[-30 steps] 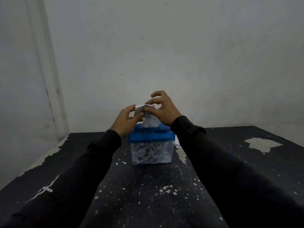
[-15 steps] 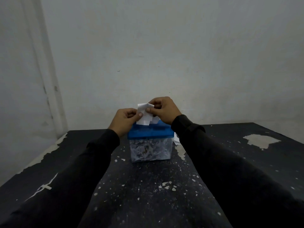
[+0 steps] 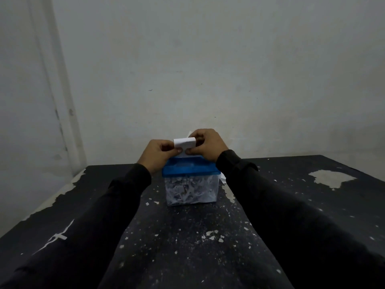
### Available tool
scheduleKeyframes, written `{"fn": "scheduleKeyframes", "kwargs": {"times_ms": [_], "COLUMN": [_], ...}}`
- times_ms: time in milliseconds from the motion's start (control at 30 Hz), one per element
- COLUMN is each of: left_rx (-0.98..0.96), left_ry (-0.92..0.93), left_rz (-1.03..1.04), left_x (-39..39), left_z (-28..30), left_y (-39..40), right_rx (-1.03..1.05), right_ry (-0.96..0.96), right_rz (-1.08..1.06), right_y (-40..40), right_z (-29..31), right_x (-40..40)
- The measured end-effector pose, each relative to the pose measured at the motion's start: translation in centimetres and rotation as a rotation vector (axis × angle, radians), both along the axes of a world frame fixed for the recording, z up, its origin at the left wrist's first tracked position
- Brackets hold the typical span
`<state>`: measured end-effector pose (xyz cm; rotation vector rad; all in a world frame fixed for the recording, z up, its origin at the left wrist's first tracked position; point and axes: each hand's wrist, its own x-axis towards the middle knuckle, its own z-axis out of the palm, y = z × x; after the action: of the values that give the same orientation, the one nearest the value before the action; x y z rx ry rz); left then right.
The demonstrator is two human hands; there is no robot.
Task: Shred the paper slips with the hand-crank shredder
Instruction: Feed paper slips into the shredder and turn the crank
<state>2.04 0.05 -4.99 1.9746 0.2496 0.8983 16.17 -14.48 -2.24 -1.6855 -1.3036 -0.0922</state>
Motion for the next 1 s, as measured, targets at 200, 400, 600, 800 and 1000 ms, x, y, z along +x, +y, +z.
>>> {"fn": "scheduleKeyframes", "kwargs": {"times_ms": [200, 400, 600, 800, 1000], "left_rx": [0.084, 0.187, 0.234, 0.293, 0.153], "left_ry": [0.058, 0.119, 0.202, 0.255, 0.214], "left_rz": [0.027, 0.032, 0.046, 0.106, 0.012], "left_x": [0.0, -0.5, -0.6, -0.5, -0.8], "left_z": [0.0, 0.2, 0.8, 1.1, 2.2], "left_y": [0.1, 0.8, 0.8, 0.5, 0.4], "right_rx": [-0.076, -0.146, -0.22, -0.253, -0.113], "right_ry": [-0.013, -0.041, -0.061, -0.046, -0.048], "right_rz": [-0.003, -0.003, -0.025, -0.007, -0.039], "right_y": [0.0, 0.2, 0.3, 0.2, 0.8], "right_z": [0.0, 0.1, 0.4, 0.7, -0.5], "right_x": [0.4, 0.1, 0.8, 0.6, 0.5]}}
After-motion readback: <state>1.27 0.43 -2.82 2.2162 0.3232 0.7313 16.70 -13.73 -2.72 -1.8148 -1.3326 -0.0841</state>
